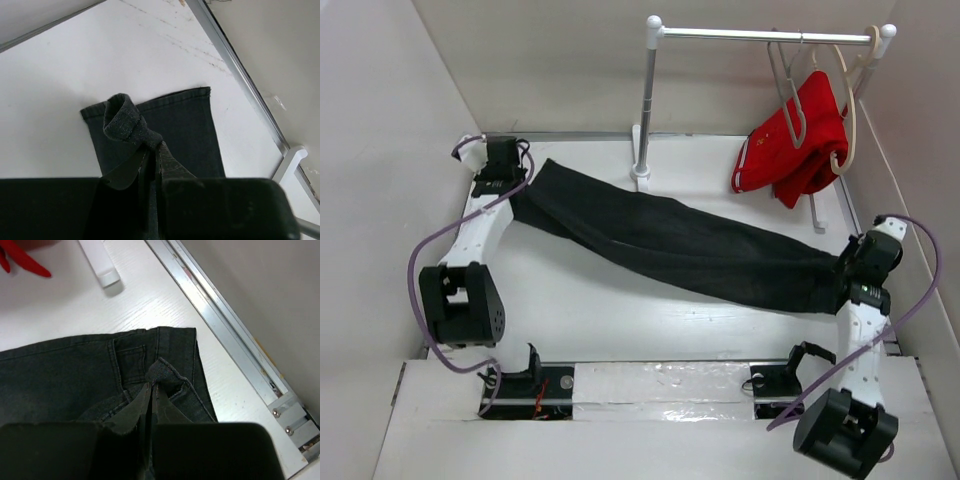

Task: Place the trousers on the hanger
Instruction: Fold the trousers at the center of the board.

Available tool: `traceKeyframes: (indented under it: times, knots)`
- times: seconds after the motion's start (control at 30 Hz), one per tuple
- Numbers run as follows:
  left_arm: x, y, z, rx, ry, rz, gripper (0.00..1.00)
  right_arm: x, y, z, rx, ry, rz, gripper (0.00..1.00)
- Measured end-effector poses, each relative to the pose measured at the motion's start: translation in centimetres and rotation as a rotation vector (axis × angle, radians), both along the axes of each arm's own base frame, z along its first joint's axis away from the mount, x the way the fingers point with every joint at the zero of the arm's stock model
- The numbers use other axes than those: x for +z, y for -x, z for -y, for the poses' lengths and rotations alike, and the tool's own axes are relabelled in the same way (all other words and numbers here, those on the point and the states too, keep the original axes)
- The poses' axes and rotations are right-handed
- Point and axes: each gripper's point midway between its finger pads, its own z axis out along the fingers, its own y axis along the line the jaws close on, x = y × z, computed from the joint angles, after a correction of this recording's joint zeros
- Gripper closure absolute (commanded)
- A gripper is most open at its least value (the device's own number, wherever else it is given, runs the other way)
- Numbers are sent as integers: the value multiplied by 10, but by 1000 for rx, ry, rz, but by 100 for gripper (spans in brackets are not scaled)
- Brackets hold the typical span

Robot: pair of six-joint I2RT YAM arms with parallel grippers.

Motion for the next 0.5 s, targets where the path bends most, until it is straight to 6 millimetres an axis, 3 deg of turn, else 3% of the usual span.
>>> traceKeyframes:
  times: [0.3,0.5]
  knots:
    - [-15,-55,1,-19,-75,-54,100,-11,-38,26,-11,-31,-24,100]
    - [-32,-110,9,-72,-105,-100,100,-27,-71,35,19,-77,-48,100]
